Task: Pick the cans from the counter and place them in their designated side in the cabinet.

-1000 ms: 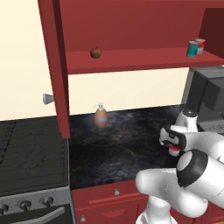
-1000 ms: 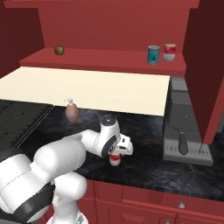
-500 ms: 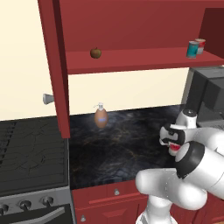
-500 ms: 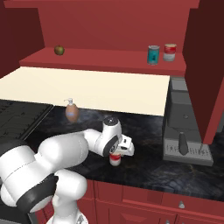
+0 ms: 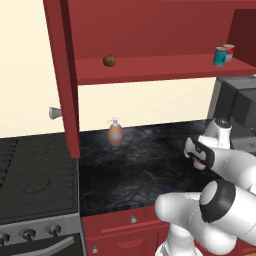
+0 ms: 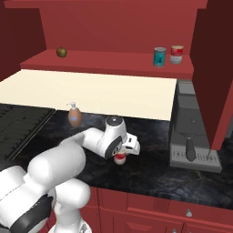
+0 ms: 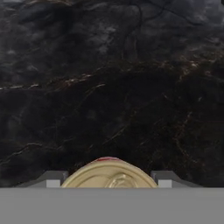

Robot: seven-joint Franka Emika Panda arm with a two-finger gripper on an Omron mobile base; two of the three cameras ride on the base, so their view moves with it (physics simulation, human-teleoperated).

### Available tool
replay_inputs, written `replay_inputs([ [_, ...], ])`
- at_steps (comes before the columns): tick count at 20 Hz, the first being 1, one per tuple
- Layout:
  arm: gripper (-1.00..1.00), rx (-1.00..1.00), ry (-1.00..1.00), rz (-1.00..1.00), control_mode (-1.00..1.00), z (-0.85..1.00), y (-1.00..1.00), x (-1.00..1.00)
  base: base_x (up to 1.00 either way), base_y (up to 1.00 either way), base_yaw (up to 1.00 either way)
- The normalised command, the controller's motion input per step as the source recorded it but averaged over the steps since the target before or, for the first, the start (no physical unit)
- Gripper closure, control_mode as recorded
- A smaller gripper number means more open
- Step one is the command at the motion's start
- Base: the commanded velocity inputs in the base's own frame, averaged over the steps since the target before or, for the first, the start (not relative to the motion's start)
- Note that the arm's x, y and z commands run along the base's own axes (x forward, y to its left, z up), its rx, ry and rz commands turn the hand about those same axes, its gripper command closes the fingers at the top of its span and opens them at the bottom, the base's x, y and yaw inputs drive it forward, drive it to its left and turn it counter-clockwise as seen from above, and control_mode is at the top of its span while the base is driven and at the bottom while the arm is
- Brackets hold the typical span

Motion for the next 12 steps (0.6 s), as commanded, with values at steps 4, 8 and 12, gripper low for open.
replay_inputs([
  [4,1.0,0.0,-0.13,0.0,-1.0,0.61,0.0,0.0,0.0,0.0,0.0],
  [8,1.0,0.0,-0.08,0.0,-1.0,0.59,0.01,-0.02,0.0,0.0,0.0],
  [12,1.0,-0.02,-0.06,0.0,-1.0,0.6,0.03,-0.04,0.0,0.0,0.0],
])
